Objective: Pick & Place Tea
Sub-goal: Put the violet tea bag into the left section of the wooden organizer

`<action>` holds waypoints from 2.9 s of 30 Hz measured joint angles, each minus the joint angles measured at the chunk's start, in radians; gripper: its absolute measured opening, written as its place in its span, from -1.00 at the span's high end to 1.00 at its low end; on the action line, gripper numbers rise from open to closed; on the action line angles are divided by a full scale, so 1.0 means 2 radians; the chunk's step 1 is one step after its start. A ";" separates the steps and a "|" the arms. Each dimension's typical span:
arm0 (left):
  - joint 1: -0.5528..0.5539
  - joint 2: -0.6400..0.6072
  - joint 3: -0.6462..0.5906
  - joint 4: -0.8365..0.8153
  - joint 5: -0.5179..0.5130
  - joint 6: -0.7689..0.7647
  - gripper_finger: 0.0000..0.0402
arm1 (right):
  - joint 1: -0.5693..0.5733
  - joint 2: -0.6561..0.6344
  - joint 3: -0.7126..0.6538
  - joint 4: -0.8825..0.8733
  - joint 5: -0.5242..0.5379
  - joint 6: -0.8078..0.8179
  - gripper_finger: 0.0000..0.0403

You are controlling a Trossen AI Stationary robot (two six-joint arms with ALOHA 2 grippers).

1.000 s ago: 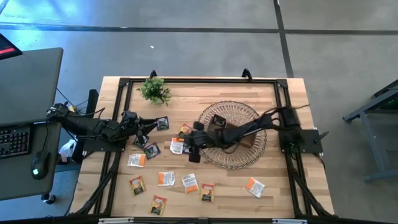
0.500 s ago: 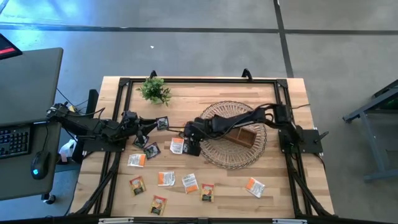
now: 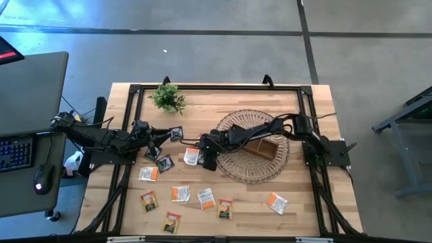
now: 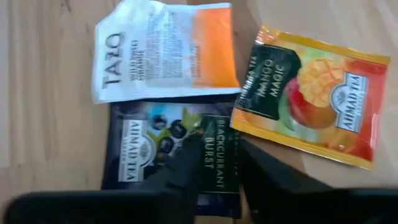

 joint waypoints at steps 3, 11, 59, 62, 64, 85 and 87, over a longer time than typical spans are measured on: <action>0.000 0.000 0.000 0.000 0.000 0.000 0.31 | -0.001 -0.003 -0.001 0.005 -0.001 0.001 0.94; 0.000 0.000 0.000 0.000 0.000 0.000 0.31 | 0.014 -0.078 -0.006 -0.032 0.014 -0.002 0.98; 0.000 0.000 0.000 -0.005 -0.002 -0.002 0.31 | 0.065 -0.191 -0.074 -0.250 0.395 0.046 0.43; 0.000 0.000 0.000 -0.012 -0.002 -0.023 0.31 | 0.074 -0.191 -0.050 -0.226 0.383 0.053 0.41; 0.000 0.000 0.000 -0.026 0.003 -0.036 0.31 | 0.079 -0.192 -0.043 -0.187 0.375 0.043 0.41; 0.000 0.049 0.140 -0.314 0.090 -0.035 0.31 | 0.076 -0.191 -0.152 0.211 0.140 -0.072 0.41; 0.000 0.071 0.143 -0.320 0.112 -0.054 0.31 | 0.076 -0.191 -0.156 0.214 0.139 -0.073 0.41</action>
